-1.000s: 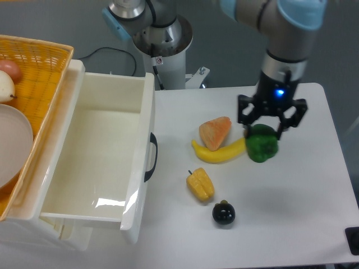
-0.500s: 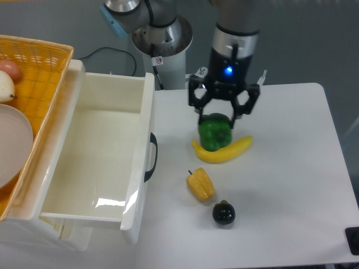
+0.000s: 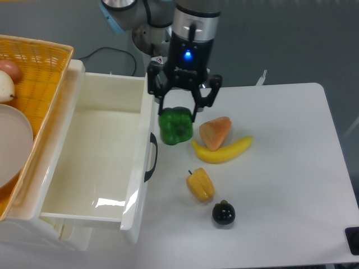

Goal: Place the green pepper in the upper white drawer
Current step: 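Carry the green pepper over the banana toward the open white drawer, then lower the green pepper into the drawer and open the gripper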

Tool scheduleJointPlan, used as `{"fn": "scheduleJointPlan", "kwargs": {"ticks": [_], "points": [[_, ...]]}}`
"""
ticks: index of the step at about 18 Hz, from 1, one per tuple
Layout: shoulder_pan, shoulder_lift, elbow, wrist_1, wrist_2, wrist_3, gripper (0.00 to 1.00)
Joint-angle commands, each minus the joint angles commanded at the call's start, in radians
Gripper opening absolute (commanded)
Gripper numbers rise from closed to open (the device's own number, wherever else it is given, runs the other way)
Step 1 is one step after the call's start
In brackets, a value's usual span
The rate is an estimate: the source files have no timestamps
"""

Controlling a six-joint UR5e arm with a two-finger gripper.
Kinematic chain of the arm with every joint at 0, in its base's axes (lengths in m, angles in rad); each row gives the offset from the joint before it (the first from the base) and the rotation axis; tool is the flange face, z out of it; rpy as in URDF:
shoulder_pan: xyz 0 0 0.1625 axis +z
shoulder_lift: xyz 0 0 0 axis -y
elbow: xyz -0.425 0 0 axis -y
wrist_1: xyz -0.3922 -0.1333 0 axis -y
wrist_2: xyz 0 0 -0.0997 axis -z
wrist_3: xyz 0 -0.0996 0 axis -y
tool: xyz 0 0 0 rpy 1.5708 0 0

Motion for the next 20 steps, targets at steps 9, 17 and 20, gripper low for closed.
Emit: {"fn": "scheduleJointPlan", "kwargs": {"ticks": [9,17,20], "points": [[-0.121,-0.037,0.003,0.003,-0.002,-0.011,0.29],[-0.192,-0.095,0.005,0.005,0.015,-0.043,0.30],[-0.204,-0.112,0.005,0.006,0.024,-0.041,0.30]]}}
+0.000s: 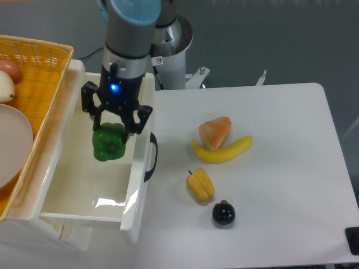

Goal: Place the green pepper in the upper white drawer
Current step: 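Lower the green pepper into the drawer and open the gripper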

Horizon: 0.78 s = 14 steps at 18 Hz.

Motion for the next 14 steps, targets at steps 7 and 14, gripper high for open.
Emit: {"fn": "scheduleJointPlan", "kwargs": {"ticks": [7,14], "points": [[-0.014,-0.034,-0.005,0.000,0.023,0.003,0.31],[-0.034,-0.049,-0.006,0.005,0.028,0.008,0.33]]}}
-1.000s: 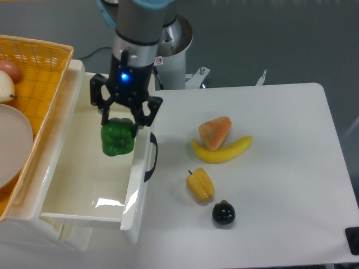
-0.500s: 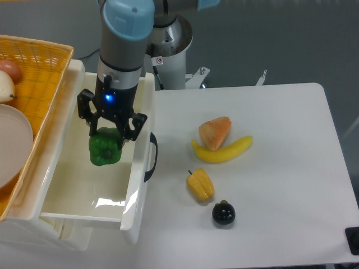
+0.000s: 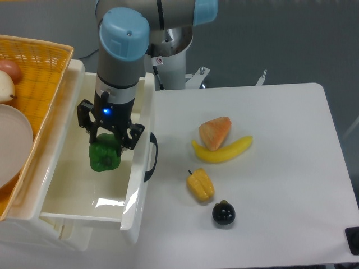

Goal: Place the green pepper in the upper white drawer
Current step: 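Lower the green pepper into the drawer and open the gripper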

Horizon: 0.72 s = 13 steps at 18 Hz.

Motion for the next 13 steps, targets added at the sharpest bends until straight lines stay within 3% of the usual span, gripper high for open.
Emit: {"fn": "scheduleJointPlan", "kwargs": {"ticks": [9,13], "points": [[-0.011,-0.023,-0.003,0.002,0.018,0.006,0.42],[-0.020,-0.026,-0.002,0.002,0.023,0.008,0.59]]}}
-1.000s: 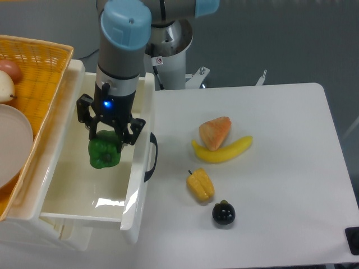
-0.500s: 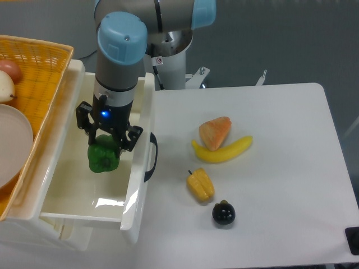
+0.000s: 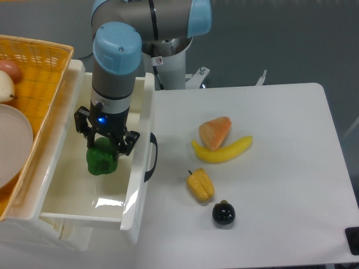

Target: Place the green pepper in the upper white drawer

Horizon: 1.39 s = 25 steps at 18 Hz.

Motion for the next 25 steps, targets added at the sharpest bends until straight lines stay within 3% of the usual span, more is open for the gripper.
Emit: {"fn": "scheduleJointPlan", "kwargs": {"ticks": [5,11,18,25], "points": [[0.000,-0.002,0.000,0.000,0.000,0.003,0.69],[-0.002,-0.003,0.000,0.002,0.011,0.003,0.73],[-0.002,-0.002,0.005,0.012,0.012,0.003,0.89],[0.000,0.011,0.008,0.034,0.009,0.003,0.92]]}}
